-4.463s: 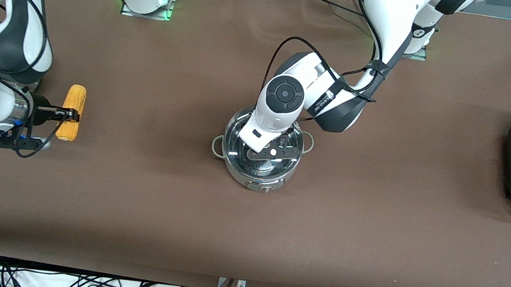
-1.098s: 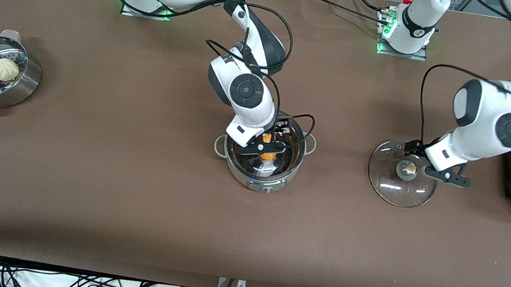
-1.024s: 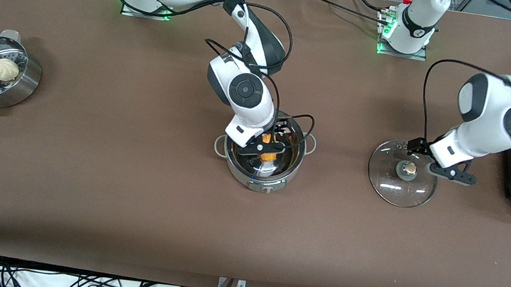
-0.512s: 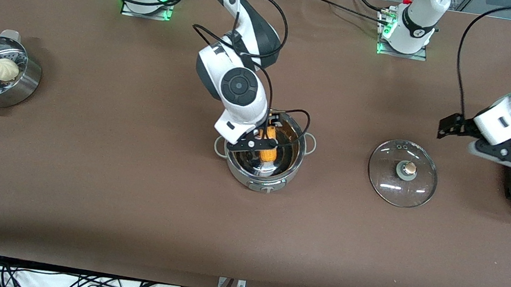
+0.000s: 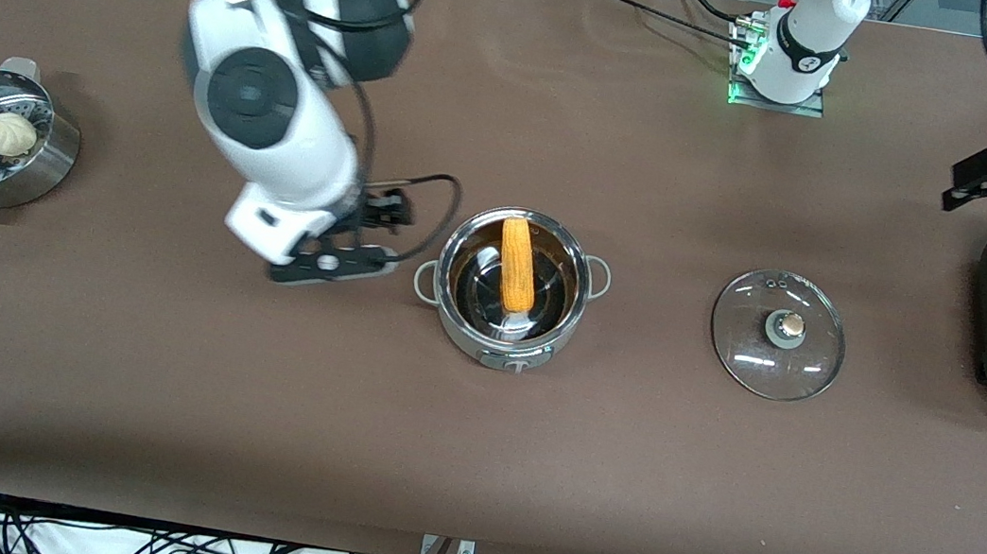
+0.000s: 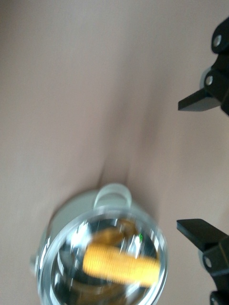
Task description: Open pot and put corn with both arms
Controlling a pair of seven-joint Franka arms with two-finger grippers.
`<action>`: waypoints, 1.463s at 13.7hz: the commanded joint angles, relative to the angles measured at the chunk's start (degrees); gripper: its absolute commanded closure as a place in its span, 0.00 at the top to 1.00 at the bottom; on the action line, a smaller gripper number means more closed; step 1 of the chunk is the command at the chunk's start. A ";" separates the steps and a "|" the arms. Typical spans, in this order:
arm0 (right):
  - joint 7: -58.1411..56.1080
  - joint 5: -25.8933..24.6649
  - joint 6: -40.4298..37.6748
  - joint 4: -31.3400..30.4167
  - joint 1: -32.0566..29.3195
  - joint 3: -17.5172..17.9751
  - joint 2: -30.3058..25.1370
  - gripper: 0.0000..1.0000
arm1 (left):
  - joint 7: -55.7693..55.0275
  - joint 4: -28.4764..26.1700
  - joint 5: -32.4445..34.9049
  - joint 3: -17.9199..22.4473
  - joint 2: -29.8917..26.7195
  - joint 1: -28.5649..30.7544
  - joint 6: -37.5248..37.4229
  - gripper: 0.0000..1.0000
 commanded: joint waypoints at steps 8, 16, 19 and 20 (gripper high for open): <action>-6.55 -0.29 -3.74 -12.55 -11.02 -6.33 -14.18 1.00 | -4.69 0.29 -0.96 -4.56 1.58 5.36 -3.33 1.00; -6.55 -5.54 8.79 -33.26 -33.93 13.07 -32.15 1.00 | -8.30 0.99 -0.44 -10.54 2.02 8.18 -3.69 1.00; -6.64 -12.32 2.38 -30.90 -31.47 13.07 -32.51 1.00 | -8.30 0.91 -0.35 -10.63 2.02 8.18 -3.95 1.00; -6.55 -12.42 2.45 -30.72 -31.47 13.16 -32.33 1.00 | -8.30 0.82 -0.35 -10.63 1.94 8.18 -4.12 1.00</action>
